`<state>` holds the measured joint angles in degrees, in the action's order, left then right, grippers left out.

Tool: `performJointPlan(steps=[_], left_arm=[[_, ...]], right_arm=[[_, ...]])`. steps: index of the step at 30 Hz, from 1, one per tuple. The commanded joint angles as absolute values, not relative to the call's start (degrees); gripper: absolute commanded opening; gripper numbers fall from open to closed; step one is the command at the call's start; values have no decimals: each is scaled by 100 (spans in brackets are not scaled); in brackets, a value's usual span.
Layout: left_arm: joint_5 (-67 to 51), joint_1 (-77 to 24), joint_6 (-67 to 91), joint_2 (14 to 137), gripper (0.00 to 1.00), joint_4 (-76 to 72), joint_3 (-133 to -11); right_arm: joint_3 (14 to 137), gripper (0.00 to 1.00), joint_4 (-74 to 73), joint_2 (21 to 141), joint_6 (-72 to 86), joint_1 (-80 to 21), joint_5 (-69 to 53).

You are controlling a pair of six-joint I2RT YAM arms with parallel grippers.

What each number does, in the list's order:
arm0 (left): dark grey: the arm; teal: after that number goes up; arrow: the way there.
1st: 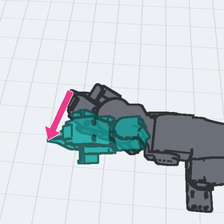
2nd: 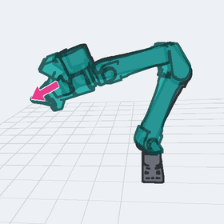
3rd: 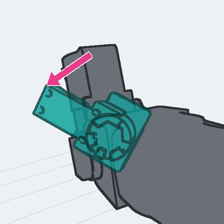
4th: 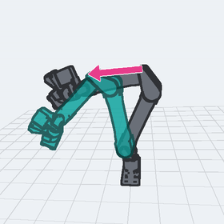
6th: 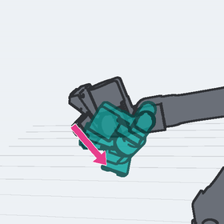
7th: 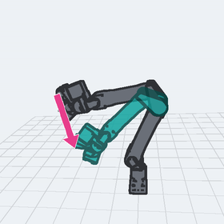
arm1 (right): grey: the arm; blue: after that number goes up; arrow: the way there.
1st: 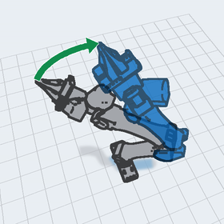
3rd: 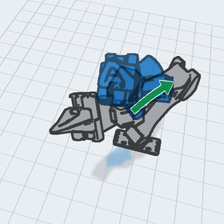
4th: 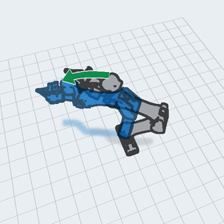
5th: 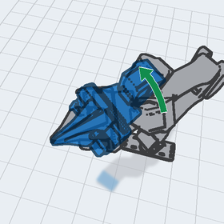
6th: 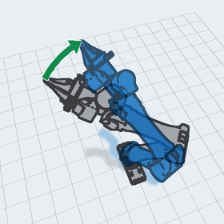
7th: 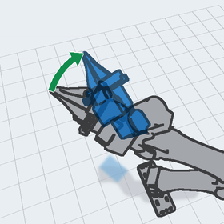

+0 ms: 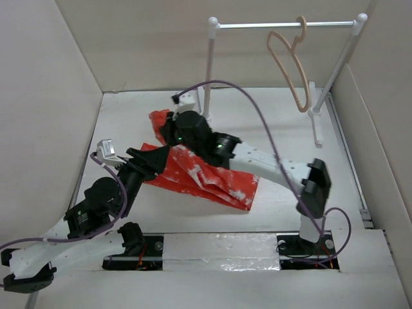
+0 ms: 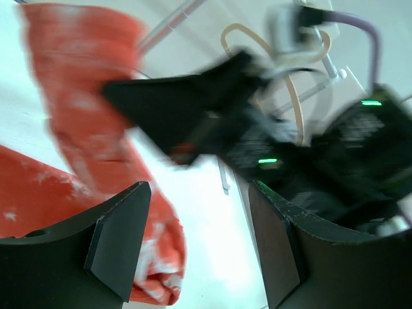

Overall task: Place the trousers on the hanger
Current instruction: Fold the trousers at the center of the board.

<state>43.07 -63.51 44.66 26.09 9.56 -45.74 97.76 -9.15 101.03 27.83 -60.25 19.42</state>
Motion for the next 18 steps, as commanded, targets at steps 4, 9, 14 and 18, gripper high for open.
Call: performJointPlan(steps=[4, 9, 14, 18], left_arm=[[4833, -6328, 4385, 2110, 60, 1757, -5018], [5106, -6328, 4517, 1767, 61, 2337, -5159], [5159, -6328, 4535, 1863, 65, 2155, -4827], [4958, -6328, 4439, 3001, 68, 1838, -4641]], right_arm=[[11836, 47, -745, 12337, 2802, -6706, 2444], [11248, 83, -338, 12202, 3190, -6645, 1979], [8890, 81, 667, 10594, 3542, -6214, 1679], [6842, 13, 1001, 9082, 3752, -5898, 1951]])
